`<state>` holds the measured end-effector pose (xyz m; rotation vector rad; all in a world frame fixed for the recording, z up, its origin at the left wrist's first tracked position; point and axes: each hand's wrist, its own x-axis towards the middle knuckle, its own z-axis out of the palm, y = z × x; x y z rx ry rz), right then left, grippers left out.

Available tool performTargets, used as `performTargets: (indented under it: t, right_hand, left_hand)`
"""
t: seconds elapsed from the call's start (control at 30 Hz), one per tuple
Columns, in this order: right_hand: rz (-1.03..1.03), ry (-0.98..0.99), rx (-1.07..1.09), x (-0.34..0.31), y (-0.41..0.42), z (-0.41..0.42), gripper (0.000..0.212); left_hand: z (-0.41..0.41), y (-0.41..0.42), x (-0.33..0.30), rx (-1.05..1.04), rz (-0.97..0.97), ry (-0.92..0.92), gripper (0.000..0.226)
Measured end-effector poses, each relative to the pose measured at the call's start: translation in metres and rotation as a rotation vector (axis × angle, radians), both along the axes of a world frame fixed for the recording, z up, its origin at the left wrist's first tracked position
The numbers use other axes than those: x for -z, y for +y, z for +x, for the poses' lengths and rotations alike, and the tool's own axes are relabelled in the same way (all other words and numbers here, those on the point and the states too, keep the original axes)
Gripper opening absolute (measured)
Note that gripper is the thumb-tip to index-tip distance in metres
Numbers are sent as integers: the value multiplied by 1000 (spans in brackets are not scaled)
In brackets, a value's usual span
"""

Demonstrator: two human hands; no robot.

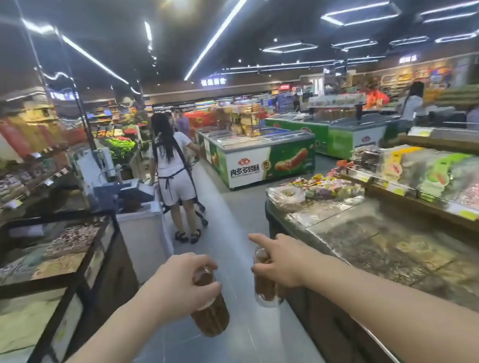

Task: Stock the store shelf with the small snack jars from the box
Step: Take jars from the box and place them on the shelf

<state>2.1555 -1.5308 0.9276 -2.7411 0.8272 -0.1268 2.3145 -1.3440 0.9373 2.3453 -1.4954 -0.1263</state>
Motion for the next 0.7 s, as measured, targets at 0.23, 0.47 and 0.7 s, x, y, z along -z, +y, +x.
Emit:
performTargets:
  t: [0.23,0.47,0.7]
  right_hand:
    - [-9,2,203,-4,-57,-141,52]
    - [22,59,385,11,-137,-304,70]
    - [53,115,560,19,-200,-462,65]
  left_hand:
    - [-109,-91,0,198,-11,8,42]
    - [-245,-203,11,381,34,8,36]
    - [-378,-310,28,536,87,53,42]
